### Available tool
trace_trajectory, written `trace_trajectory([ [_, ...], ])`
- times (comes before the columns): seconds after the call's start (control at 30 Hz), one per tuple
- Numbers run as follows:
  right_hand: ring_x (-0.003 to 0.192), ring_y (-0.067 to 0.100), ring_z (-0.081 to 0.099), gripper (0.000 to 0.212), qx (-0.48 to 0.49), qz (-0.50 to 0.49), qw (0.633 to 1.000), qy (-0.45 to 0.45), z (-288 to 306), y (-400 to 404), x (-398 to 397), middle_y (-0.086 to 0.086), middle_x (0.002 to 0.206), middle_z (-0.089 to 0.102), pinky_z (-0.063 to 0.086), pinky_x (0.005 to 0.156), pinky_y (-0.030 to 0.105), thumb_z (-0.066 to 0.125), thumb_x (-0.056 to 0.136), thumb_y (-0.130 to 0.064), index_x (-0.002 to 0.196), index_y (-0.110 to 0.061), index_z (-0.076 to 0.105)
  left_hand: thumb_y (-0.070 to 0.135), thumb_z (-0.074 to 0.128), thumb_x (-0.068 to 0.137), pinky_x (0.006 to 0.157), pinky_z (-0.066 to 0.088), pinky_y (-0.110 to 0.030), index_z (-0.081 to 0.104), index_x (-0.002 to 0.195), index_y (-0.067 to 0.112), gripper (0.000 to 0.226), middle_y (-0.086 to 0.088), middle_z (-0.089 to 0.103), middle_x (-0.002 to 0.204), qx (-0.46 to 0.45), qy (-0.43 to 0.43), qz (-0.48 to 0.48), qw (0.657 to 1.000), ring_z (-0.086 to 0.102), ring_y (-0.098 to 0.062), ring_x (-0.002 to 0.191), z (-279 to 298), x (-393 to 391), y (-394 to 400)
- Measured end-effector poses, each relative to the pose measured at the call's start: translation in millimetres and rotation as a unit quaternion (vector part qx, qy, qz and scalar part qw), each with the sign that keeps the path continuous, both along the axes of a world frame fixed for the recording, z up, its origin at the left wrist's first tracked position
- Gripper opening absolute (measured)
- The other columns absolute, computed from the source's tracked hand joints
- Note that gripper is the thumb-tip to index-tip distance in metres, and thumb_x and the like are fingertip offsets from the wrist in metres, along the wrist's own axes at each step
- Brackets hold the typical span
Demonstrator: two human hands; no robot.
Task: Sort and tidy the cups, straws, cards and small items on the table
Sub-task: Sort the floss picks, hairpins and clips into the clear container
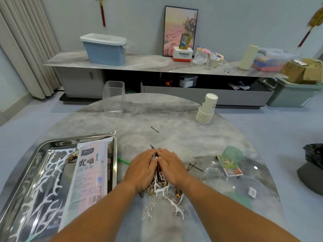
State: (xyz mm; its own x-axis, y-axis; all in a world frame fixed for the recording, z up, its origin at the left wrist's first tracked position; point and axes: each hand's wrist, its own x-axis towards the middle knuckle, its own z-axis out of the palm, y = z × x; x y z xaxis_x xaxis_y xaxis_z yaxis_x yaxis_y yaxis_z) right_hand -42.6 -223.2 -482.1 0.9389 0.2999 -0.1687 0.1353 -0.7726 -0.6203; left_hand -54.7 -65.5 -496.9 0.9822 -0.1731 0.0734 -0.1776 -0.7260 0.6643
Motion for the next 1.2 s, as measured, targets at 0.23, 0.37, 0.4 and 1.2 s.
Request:
trace_trajectory([
  [0.23,0.152,0.018,0.022,0.054,-0.058,-0.112,0.985,-0.119,7.4,-7.3,-46.6,0.002,0.164,0.031,0.012,0.125,0.033,0.023,0.108,-0.042,0.155,-0.020,0.037,0.044,0.036,0.105,0.097,0.045,-0.037,0.056,0.124,0.035,0.028,0.011,0.061,0.121,-0.019,-0.042,0.071,0.996,0.054,-0.013,0.116,14.6,-35.2,-10.4],
  [0.37,0.156,0.029,-0.005,0.071,-0.125,-0.232,0.962,-0.067,6.9,-12.6,-50.9,0.012,0.170,0.000,-0.006,0.126,0.044,0.017,0.106,-0.054,0.162,-0.012,0.008,0.052,0.024,0.106,0.125,0.009,-0.040,0.027,0.157,0.033,0.055,0.000,0.019,0.166,0.093,0.015,0.052,0.994,0.009,-0.019,0.154,11.9,-52.2,-20.0],
  [0.4,0.156,0.030,-0.007,0.074,-0.122,-0.250,0.959,-0.046,6.4,-13.5,-50.9,0.013,0.170,-0.002,-0.006,0.126,0.045,0.016,0.105,-0.057,0.162,-0.012,0.005,0.056,0.019,0.105,0.126,0.001,-0.041,0.021,0.159,0.034,0.058,0.000,0.010,0.169,0.121,0.033,0.048,0.991,0.001,-0.019,0.156,9.4,-56.6,-21.3],
  [1.2,0.156,0.011,0.002,0.067,0.001,-0.018,0.998,-0.056,14.5,6.1,44.2,-0.004,0.171,0.004,0.004,0.122,0.027,0.032,0.107,-0.049,0.163,-0.020,0.011,0.028,0.054,0.098,0.125,0.010,-0.043,0.030,0.155,0.020,0.062,-0.011,0.023,0.162,0.173,-0.048,0.208,0.962,0.011,-0.029,0.153,77.5,6.3,82.7],
])
